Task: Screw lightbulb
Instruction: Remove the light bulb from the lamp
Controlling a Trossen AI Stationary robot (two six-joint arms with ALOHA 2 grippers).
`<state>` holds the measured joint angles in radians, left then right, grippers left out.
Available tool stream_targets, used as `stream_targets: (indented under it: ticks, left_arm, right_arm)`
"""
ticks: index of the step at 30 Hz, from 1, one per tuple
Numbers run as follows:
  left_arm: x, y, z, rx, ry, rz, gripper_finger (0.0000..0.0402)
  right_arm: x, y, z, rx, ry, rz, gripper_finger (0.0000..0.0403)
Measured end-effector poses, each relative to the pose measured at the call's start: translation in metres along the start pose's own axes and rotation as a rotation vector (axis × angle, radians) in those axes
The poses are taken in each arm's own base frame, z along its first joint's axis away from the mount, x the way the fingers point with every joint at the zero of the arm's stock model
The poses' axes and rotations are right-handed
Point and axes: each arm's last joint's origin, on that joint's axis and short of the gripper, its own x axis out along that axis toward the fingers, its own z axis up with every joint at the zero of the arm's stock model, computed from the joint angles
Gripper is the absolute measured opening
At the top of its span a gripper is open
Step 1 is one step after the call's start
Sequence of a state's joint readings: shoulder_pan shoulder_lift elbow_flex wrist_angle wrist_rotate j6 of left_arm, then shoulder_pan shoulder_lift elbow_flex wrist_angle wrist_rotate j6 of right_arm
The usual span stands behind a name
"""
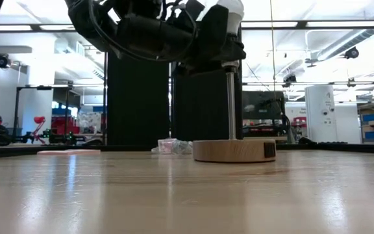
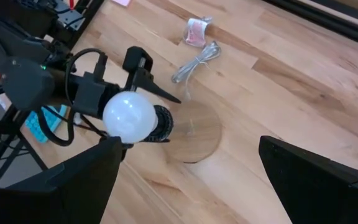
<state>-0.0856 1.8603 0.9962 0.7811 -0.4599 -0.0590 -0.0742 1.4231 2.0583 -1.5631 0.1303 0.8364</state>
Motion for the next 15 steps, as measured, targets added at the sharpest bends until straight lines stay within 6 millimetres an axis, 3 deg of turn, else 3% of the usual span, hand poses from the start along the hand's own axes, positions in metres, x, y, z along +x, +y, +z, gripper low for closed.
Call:
stream_targets:
  ticks: [6,15]
  left_arm:
    - [0.0004,0.0001,0.0018,-0.044,-0.021,-0.007,0.0261]
    - [0.0003,-0.0004,0.0037,-0.075,-0.038,-0.026,0.0168]
  right_arm:
    - [0.0,0.0001,0.0001,0.0,-0.001,0.001,0.0375]
    - [0.0,0.0004,0.0003,-0.001,-0.003,0.004,0.0375]
